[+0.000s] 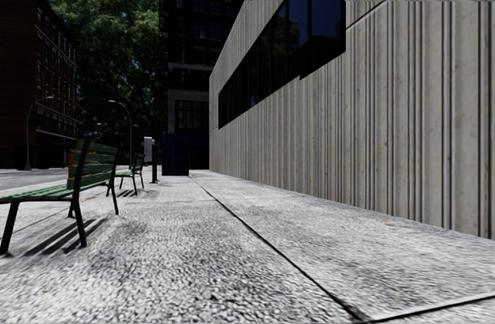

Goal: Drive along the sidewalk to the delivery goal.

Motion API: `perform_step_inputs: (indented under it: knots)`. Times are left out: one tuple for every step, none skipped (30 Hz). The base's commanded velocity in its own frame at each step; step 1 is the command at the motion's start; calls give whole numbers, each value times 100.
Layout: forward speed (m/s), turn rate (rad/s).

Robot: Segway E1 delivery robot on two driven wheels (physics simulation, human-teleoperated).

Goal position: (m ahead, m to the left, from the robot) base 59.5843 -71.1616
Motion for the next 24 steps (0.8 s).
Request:
perform_step_inputs:
  knots:
    - [69,61]
    - [69,61]
    - [69,71]
    - [70,74]
    - [70,75]
    - [70,26]
    - [70,7]
    - [70,2]
    - [70,2]
    - [70,0]
    - [70,0]
    - [70,0]
    - [70,0]
    - [70,0]
    - [70,0]
    - [70,0]
    - [70,0]
    - [75,0]
    - [82,0]
    - [92,0]
    - [96,0]
    - [97,0]
    - [97,0]
    - [97,0]
